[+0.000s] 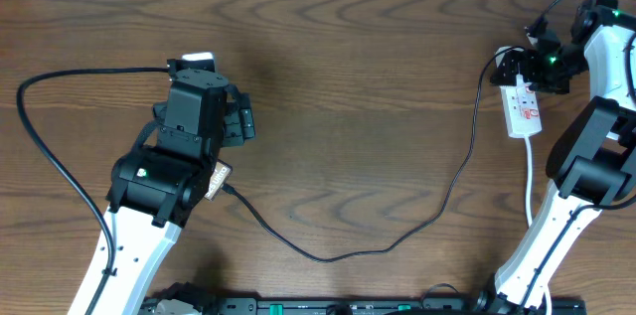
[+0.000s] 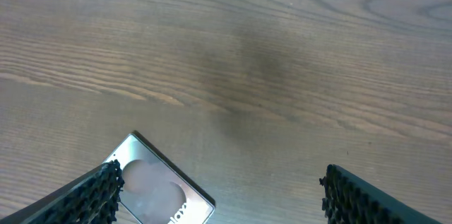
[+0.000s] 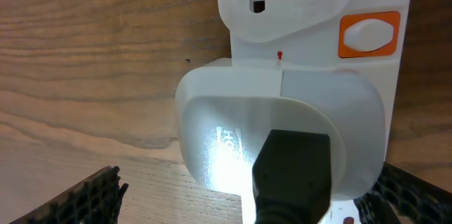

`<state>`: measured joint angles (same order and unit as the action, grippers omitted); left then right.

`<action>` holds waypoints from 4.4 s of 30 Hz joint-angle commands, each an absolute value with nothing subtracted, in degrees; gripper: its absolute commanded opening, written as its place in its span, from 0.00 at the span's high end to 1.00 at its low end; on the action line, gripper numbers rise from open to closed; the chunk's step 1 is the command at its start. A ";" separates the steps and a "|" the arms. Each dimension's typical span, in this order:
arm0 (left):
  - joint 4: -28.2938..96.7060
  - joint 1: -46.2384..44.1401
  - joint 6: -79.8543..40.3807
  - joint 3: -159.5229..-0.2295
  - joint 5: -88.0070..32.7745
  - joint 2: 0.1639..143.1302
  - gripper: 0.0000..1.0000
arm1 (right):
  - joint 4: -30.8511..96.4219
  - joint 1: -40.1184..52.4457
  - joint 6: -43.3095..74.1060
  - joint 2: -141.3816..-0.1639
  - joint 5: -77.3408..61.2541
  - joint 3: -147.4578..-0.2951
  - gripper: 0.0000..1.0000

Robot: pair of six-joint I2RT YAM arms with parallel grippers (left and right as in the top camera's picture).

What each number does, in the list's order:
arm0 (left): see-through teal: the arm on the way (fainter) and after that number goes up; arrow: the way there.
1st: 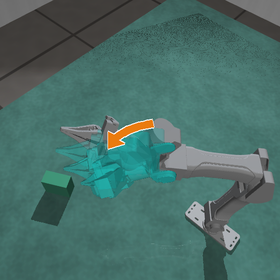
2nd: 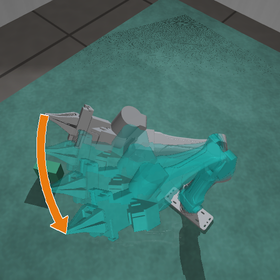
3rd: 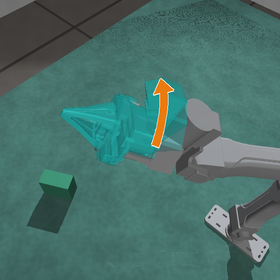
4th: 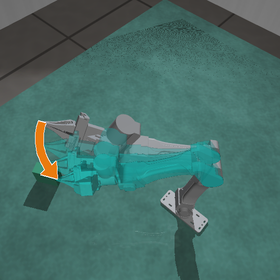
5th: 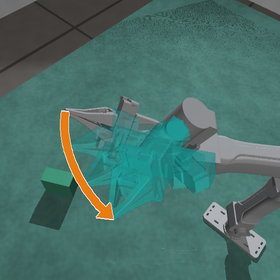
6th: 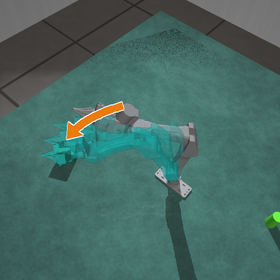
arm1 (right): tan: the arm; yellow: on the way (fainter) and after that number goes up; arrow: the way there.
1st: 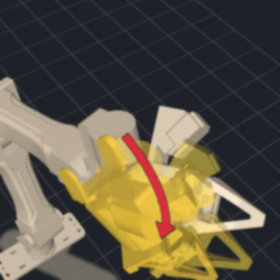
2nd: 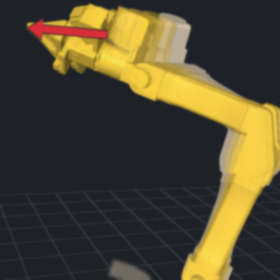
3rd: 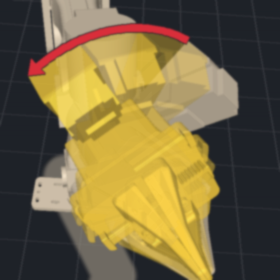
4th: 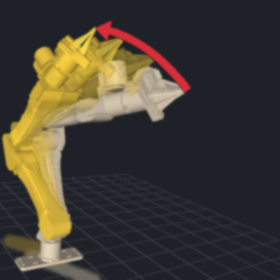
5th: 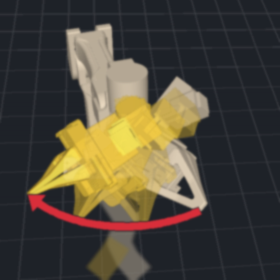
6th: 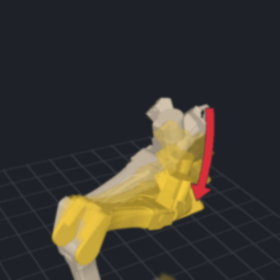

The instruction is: Plug charger to phone and switch on socket

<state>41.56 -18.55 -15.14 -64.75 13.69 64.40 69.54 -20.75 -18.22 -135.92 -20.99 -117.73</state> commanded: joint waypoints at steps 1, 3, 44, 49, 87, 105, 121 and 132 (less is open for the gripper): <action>41.56 -18.74 -14.66 -65.04 14.61 64.36 0.11 | 70.06 -19.14 -17.56 -136.57 -27.16 -116.73 0.01; 41.54 -18.74 -14.66 -65.04 14.61 64.36 0.11 | 70.00 -18.92 -17.56 -136.57 -27.59 -116.44 0.01; 42.19 -18.74 -14.63 -65.04 14.61 64.36 0.11 | 67.16 -17.15 -16.82 -136.75 -29.41 -110.37 0.01; 42.09 -18.74 -14.66 -65.04 14.61 64.36 0.11 | 64.88 -16.80 -16.58 -136.75 -31.75 -106.91 0.01; 42.76 -18.74 -14.66 -65.04 14.61 64.36 0.11 | 68.16 -18.15 -12.36 -136.44 -25.54 -108.16 0.01; 42.87 -18.74 -14.63 -65.04 14.63 64.36 0.11 | 91.09 -23.57 -5.10 -128.16 -11.99 -135.04 0.01; 42.87 -18.74 -14.63 -65.04 14.63 64.36 0.11 | 96.88 -23.57 2.31 -116.88 -10.61 -135.31 0.01; 42.85 -18.74 -14.63 -65.04 14.61 64.36 0.11 | 96.90 -23.59 2.31 -116.92 -10.63 -135.31 0.01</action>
